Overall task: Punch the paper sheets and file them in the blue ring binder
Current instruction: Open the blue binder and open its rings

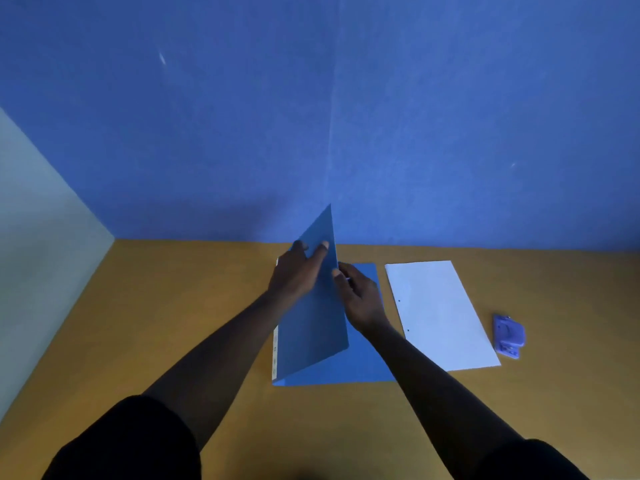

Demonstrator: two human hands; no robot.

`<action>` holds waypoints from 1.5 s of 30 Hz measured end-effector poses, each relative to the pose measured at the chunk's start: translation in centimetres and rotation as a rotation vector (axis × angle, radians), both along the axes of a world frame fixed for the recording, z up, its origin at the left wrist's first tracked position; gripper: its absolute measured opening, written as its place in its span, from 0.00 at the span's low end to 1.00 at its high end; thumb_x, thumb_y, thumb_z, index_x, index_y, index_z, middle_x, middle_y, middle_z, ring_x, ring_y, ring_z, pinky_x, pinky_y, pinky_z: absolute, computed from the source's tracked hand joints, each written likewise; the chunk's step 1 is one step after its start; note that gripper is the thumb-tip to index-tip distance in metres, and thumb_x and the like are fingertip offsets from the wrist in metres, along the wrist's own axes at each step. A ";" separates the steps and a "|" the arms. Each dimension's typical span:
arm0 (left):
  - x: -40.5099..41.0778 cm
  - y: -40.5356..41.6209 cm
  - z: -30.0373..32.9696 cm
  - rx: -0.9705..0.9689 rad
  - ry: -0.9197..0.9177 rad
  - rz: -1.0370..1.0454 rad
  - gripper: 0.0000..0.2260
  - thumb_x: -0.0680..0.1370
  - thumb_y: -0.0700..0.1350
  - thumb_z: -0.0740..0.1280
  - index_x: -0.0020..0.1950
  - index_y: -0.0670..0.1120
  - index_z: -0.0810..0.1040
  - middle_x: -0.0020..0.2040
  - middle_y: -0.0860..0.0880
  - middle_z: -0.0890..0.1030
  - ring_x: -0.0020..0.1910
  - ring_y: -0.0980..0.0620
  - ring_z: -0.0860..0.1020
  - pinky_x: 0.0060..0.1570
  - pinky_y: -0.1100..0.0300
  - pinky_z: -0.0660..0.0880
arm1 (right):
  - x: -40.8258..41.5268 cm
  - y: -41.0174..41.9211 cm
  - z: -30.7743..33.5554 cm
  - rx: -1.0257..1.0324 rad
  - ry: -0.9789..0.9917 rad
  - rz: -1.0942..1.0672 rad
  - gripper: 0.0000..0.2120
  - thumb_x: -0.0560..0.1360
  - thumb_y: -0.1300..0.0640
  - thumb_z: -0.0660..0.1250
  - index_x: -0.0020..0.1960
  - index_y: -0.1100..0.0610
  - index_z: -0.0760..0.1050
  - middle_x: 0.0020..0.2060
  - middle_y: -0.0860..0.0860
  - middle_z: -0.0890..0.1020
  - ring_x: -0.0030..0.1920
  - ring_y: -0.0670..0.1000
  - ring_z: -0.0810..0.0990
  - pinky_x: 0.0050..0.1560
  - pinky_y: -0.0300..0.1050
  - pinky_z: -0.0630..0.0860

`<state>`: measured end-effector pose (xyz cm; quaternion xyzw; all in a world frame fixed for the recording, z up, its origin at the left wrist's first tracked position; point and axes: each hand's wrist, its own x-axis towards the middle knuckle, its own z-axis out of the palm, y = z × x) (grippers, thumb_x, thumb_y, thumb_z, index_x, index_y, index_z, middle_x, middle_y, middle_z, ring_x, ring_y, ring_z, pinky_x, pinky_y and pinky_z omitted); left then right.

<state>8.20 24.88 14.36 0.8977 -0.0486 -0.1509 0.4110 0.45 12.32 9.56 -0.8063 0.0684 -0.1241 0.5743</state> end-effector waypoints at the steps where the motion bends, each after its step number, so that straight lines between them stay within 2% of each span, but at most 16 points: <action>1: -0.1 0.1 1.3 0.013 -0.011 -0.019 0.27 0.79 0.63 0.58 0.69 0.45 0.69 0.65 0.42 0.75 0.62 0.40 0.75 0.58 0.51 0.73 | 0.4 1.3 0.5 -0.030 -0.032 0.032 0.17 0.82 0.50 0.58 0.60 0.58 0.78 0.48 0.50 0.83 0.45 0.43 0.81 0.41 0.32 0.75; 3: 0.0 0.6 2.9 0.018 0.009 -0.003 0.26 0.78 0.63 0.60 0.67 0.45 0.71 0.61 0.42 0.77 0.59 0.41 0.76 0.57 0.48 0.74 | 1.2 3.4 1.2 -0.098 -0.080 0.072 0.20 0.82 0.48 0.54 0.57 0.59 0.78 0.48 0.52 0.82 0.46 0.46 0.80 0.42 0.34 0.73; 6: 0.5 2.8 3.8 0.098 -0.014 0.085 0.19 0.76 0.55 0.63 0.57 0.41 0.71 0.53 0.44 0.78 0.50 0.41 0.78 0.42 0.53 0.72 | 2.2 6.7 1.6 -0.136 -0.084 0.149 0.24 0.80 0.42 0.50 0.46 0.61 0.75 0.40 0.56 0.79 0.40 0.54 0.78 0.40 0.48 0.74; 9: 0.9 5.7 4.3 0.355 -0.103 0.166 0.12 0.74 0.43 0.65 0.54 0.40 0.71 0.54 0.39 0.79 0.52 0.37 0.79 0.43 0.52 0.74 | 2.8 8.8 1.2 -0.208 -0.082 0.232 0.21 0.80 0.46 0.55 0.49 0.61 0.78 0.42 0.56 0.80 0.40 0.52 0.78 0.41 0.44 0.72; 12: 1.3 8.9 4.0 0.551 -0.126 0.259 0.17 0.74 0.39 0.66 0.62 0.39 0.69 0.59 0.38 0.77 0.59 0.35 0.78 0.52 0.49 0.75 | 3.1 9.6 -0.2 -0.340 -0.035 0.307 0.15 0.79 0.56 0.62 0.63 0.58 0.78 0.56 0.56 0.81 0.47 0.53 0.83 0.51 0.41 0.75; 17: 1.7 13.3 0.4 0.712 -0.185 0.293 0.33 0.76 0.39 0.65 0.76 0.36 0.52 0.64 0.37 0.70 0.61 0.35 0.75 0.55 0.46 0.75 | 3.0 8.5 -4.0 -0.515 0.266 0.404 0.19 0.77 0.57 0.63 0.68 0.55 0.74 0.62 0.55 0.78 0.59 0.54 0.79 0.61 0.47 0.75; 19: 1.5 14.6 -1.6 0.788 -0.214 0.300 0.35 0.74 0.42 0.67 0.77 0.40 0.53 0.64 0.37 0.68 0.59 0.37 0.73 0.53 0.47 0.74 | 3.1 7.8 -5.2 -0.554 0.373 0.398 0.19 0.76 0.56 0.63 0.67 0.54 0.75 0.63 0.55 0.78 0.62 0.55 0.77 0.62 0.48 0.75; 21: 1.2 15.6 -3.3 0.877 -0.223 0.290 0.36 0.73 0.45 0.69 0.76 0.42 0.55 0.63 0.37 0.68 0.57 0.37 0.72 0.51 0.48 0.73 | 3.2 7.2 -6.0 -0.606 0.469 0.386 0.18 0.75 0.56 0.62 0.63 0.54 0.75 0.59 0.55 0.79 0.59 0.56 0.78 0.58 0.49 0.76; 24: 1.1 16.9 -5.4 0.928 -0.236 0.287 0.32 0.72 0.45 0.68 0.74 0.44 0.61 0.62 0.36 0.69 0.55 0.37 0.71 0.50 0.48 0.71 | 3.5 6.5 -7.5 -0.665 0.563 0.362 0.20 0.76 0.57 0.61 0.67 0.55 0.72 0.59 0.57 0.77 0.61 0.58 0.76 0.58 0.48 0.73; 29: 1.3 18.2 -8.6 0.946 -0.215 0.285 0.29 0.73 0.46 0.66 0.73 0.44 0.64 0.71 0.32 0.63 0.71 0.33 0.62 0.65 0.41 0.62 | 4.1 6.5 -9.5 -0.644 0.639 0.356 0.23 0.77 0.56 0.60 0.72 0.53 0.68 0.62 0.57 0.76 0.63 0.58 0.75 0.59 0.49 0.74; 32: 1.4 18.2 -9.8 0.899 -0.292 0.140 0.21 0.70 0.42 0.68 0.63 0.41 0.75 0.61 0.35 0.74 0.61 0.35 0.72 0.58 0.43 0.68 | 4.3 6.7 -10.1 -0.629 0.664 0.358 0.24 0.77 0.56 0.61 0.72 0.54 0.67 0.62 0.57 0.76 0.63 0.58 0.75 0.58 0.49 0.74; 34: 1.4 17.3 -10.4 0.822 -0.278 -0.012 0.15 0.72 0.41 0.65 0.59 0.43 0.77 0.54 0.40 0.77 0.54 0.39 0.76 0.53 0.47 0.71 | 4.4 7.0 -10.4 -0.622 0.672 0.353 0.23 0.76 0.57 0.61 0.71 0.56 0.68 0.60 0.58 0.78 0.61 0.58 0.76 0.57 0.49 0.75; 37: 1.3 15.4 -12.2 0.537 -0.097 -0.142 0.15 0.77 0.41 0.60 0.62 0.47 0.76 0.59 0.44 0.77 0.59 0.44 0.76 0.57 0.52 0.73 | 4.6 7.3 -10.6 -0.618 0.666 0.347 0.20 0.75 0.58 0.61 0.66 0.57 0.71 0.54 0.57 0.79 0.55 0.57 0.78 0.53 0.49 0.77; 40: 1.0 13.1 -13.8 0.372 0.005 -0.260 0.15 0.78 0.40 0.61 0.62 0.46 0.79 0.60 0.45 0.79 0.60 0.46 0.77 0.59 0.54 0.75 | 4.7 7.3 -10.9 -0.609 0.637 0.343 0.17 0.75 0.58 0.63 0.64 0.56 0.74 0.54 0.57 0.79 0.54 0.57 0.79 0.52 0.47 0.76; 42: 0.7 11.5 -14.7 0.313 0.026 -0.293 0.12 0.78 0.39 0.63 0.58 0.44 0.80 0.57 0.43 0.81 0.55 0.45 0.80 0.55 0.54 0.77 | 4.8 7.1 -11.2 -0.607 0.613 0.348 0.13 0.75 0.61 0.63 0.59 0.57 0.78 0.53 0.57 0.81 0.54 0.56 0.80 0.52 0.45 0.76; 45: 0.5 9.5 -15.6 0.272 0.037 -0.311 0.05 0.77 0.38 0.66 0.49 0.43 0.81 0.47 0.42 0.82 0.45 0.45 0.82 0.43 0.57 0.78 | 4.8 6.6 -11.7 -0.619 0.598 0.390 0.10 0.75 0.63 0.63 0.50 0.56 0.82 0.49 0.54 0.83 0.52 0.54 0.81 0.52 0.44 0.77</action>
